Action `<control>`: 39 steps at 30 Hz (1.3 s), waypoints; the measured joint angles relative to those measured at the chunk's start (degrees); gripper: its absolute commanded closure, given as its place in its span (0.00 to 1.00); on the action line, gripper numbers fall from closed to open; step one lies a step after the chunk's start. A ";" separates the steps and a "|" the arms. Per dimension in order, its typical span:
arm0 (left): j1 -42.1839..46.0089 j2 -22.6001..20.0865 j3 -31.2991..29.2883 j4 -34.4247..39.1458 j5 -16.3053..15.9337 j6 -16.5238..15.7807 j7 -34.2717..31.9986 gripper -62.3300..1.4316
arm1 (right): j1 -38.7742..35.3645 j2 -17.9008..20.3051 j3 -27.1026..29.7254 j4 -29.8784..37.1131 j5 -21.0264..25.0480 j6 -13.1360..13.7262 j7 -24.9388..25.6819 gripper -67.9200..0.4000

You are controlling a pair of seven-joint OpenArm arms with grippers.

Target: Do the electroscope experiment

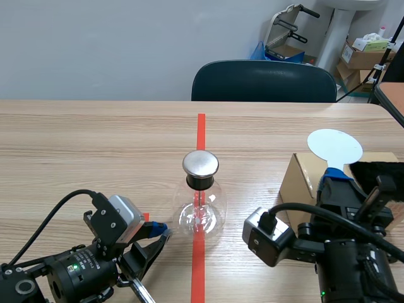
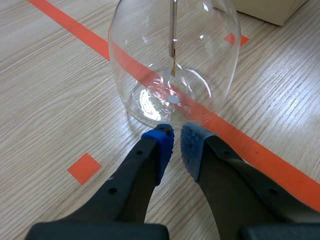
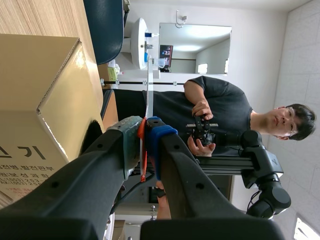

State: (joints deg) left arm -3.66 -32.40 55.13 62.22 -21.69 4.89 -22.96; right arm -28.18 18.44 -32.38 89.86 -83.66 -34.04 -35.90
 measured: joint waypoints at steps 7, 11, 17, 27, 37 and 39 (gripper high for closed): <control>0.00 0.00 0.00 0.00 0.00 0.00 0.00 0.84 | 0.00 0.00 0.00 0.00 0.00 0.00 2.49 0.98; 0.00 0.00 0.00 0.00 0.00 0.00 0.00 0.84 | 0.00 0.02 0.00 0.00 0.00 0.00 8.11 0.98; 0.00 0.00 0.00 0.00 0.00 0.00 0.00 0.84 | 0.00 0.02 0.00 0.00 0.00 0.00 18.56 0.98; 0.00 0.00 0.00 0.00 0.00 0.00 0.00 0.84 | 0.00 0.04 0.00 0.00 0.00 0.00 32.30 0.98; 0.00 0.00 0.00 0.00 0.00 0.00 0.00 0.84 | 0.00 0.04 0.00 0.00 0.00 0.00 39.41 0.98; 0.00 0.00 0.00 0.00 0.00 0.00 0.00 0.84 | 0.00 0.04 0.00 0.00 0.00 0.00 39.82 0.98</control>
